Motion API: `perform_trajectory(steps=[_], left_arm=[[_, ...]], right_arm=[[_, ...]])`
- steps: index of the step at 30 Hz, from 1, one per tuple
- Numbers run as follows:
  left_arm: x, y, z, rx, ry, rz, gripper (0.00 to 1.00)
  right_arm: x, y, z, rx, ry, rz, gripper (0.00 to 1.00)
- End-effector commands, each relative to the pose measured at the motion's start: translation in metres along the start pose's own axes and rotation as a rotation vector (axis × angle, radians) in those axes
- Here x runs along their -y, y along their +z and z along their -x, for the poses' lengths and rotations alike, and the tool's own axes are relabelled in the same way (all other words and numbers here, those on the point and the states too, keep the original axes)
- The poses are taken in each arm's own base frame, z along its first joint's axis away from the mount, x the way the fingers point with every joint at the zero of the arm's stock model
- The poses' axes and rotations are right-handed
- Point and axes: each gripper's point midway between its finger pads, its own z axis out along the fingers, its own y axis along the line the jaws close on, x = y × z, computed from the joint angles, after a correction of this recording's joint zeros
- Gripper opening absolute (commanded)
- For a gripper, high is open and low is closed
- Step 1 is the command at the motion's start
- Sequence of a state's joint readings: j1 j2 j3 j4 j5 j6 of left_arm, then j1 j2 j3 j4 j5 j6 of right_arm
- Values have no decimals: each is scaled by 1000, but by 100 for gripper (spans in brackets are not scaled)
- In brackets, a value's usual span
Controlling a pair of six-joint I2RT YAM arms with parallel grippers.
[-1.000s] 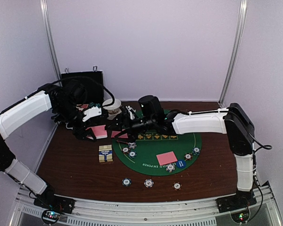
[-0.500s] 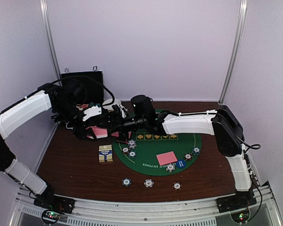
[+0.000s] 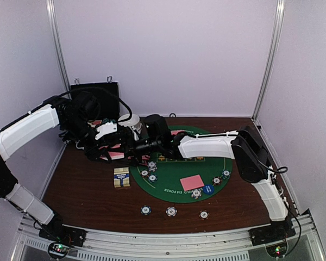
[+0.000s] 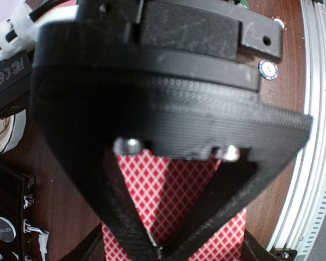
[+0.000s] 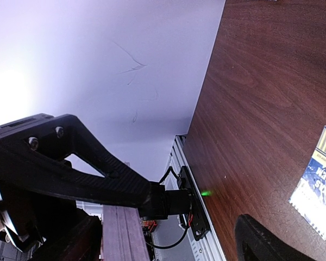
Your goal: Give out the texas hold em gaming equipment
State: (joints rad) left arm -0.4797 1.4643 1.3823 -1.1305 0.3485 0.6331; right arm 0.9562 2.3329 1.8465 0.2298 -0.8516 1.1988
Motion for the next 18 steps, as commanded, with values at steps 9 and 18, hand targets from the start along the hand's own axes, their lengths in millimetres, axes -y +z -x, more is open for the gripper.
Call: perform_trajectory(steps=[9, 18], left_arm=[[-1, -15, 17, 70, 22, 24, 0], [0, -15, 15, 67, 22, 24, 0]], right_arm=[[6, -21, 3, 15, 14, 7, 73], [-3, -40, 3, 35, 8, 24, 58]])
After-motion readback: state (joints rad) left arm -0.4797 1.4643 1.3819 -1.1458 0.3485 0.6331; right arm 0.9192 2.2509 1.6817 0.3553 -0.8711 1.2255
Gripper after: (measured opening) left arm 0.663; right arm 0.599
